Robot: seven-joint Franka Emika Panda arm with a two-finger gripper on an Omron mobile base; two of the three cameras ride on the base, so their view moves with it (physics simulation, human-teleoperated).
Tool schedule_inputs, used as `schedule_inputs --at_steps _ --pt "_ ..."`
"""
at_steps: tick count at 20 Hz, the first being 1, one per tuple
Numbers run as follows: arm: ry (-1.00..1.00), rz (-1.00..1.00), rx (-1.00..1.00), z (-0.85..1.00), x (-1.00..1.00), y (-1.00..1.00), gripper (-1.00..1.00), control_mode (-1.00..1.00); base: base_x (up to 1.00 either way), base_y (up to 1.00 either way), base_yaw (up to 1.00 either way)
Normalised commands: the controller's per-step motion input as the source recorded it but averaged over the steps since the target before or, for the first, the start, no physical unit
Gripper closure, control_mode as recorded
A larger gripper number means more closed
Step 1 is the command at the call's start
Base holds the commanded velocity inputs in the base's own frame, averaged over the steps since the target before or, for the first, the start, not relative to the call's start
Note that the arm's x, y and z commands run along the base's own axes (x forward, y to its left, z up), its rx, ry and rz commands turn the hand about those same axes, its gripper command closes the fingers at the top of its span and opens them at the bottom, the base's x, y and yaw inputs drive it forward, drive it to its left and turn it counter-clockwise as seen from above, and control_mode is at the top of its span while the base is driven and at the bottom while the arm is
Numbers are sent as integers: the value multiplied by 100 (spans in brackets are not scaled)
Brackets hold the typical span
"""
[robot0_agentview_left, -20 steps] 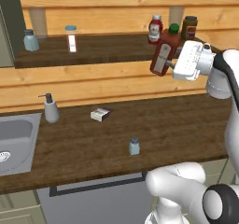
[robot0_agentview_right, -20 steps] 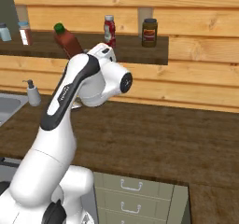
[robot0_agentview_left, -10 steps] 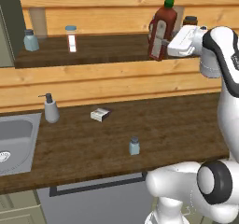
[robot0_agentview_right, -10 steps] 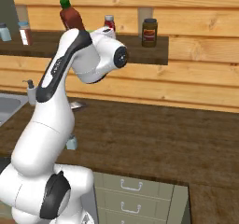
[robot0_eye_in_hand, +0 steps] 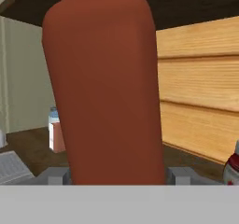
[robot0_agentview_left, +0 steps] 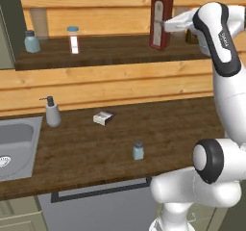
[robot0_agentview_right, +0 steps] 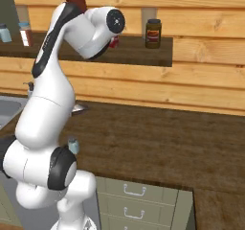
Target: Put the shaker and condiment bottle from the counter next to their counterparts in the cabinet.
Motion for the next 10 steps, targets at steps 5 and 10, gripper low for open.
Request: schedule_inputs --at_steps 5,10 --pt "9 -12 0 0 18 0 100 -100 0 0 0" --pt "0 -10 0 -10 12 0 100 -100 0 0 0"
